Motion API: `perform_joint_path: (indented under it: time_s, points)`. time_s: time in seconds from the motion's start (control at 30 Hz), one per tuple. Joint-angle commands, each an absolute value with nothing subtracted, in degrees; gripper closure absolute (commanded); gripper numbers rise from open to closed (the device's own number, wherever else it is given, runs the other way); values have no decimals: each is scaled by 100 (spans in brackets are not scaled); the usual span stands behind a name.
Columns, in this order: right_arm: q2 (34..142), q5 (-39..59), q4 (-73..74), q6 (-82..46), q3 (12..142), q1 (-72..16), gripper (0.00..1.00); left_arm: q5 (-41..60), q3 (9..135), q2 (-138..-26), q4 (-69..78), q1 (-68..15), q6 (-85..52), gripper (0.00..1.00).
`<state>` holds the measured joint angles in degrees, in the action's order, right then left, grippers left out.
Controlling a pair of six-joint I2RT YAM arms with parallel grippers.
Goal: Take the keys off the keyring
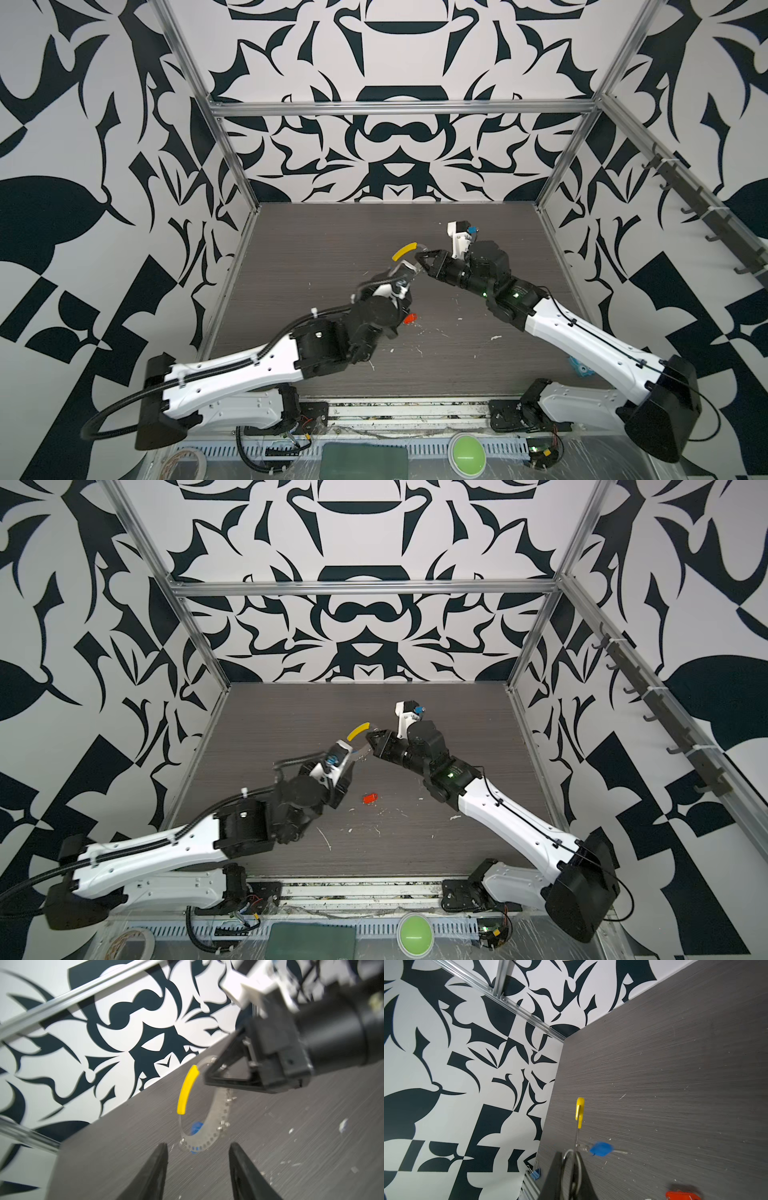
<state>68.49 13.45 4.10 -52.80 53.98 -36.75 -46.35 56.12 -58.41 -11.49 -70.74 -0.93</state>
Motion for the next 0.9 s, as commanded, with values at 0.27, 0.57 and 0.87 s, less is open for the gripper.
perform_joint_path:
  time_s: [0.27, 0.57, 0.87]
  points:
    - [7131, 4320, 2556, -4817, 5069, -3106, 100, -1279, 4749, -4509, -1688, -4536, -2331, 45]
    - [7450, 6040, 1423, -3657, 5840, -3085, 100, 1668, 4518, -4308, -1242, -3073, -2968, 34]
    - [7656, 6853, 1119, -3193, 6117, -3085, 100, 3661, 4587, -4661, -822, -2725, -3488, 37]
